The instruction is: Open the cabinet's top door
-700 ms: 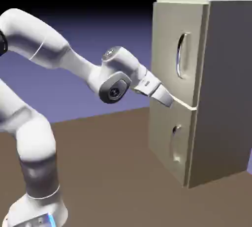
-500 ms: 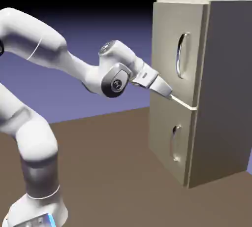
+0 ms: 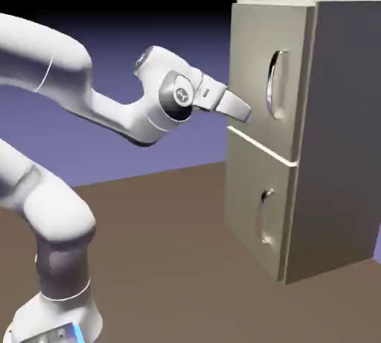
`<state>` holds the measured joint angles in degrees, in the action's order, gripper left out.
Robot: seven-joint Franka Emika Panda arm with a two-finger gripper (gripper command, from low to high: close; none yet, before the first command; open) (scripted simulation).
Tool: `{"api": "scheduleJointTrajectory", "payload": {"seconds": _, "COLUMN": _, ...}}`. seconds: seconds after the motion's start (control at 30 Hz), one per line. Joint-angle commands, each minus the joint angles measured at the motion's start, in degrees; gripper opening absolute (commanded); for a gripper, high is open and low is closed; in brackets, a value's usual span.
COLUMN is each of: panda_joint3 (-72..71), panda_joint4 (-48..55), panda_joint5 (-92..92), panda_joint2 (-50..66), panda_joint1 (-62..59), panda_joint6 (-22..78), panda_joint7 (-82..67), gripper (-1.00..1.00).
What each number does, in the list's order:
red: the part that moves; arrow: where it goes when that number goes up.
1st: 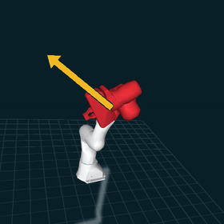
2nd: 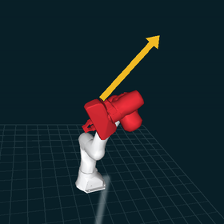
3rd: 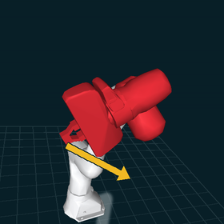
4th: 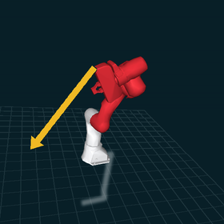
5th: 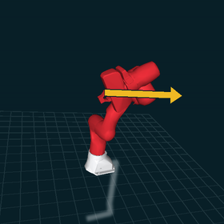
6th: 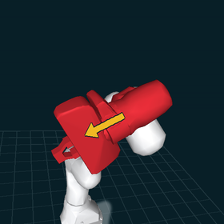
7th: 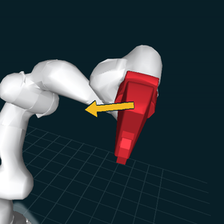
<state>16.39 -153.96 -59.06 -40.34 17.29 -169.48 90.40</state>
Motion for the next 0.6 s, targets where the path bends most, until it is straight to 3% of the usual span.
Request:
{"api": "scheduleJointTrajectory", "payload": {"seconds": 0.0, "panda_joint3": 0.7, "panda_joint4": 0.3, "panda_joint5": -2.5, "panda_joint2": -0.3, "panda_joint1": 0.7, "panda_joint6": 0.2, "panda_joint7": 2.0, "gripper": 0.0}}
{"api": "scheduleJointTrajectory", "payload": {"seconds": 0.57, "panda_joint3": 12.4, "panda_joint4": 5.3, "panda_joint5": -44.9, "panda_joint2": -5.8, "panda_joint1": 12.6, "panda_joint6": 3.4, "panda_joint7": 36.4, "gripper": 0.0}}
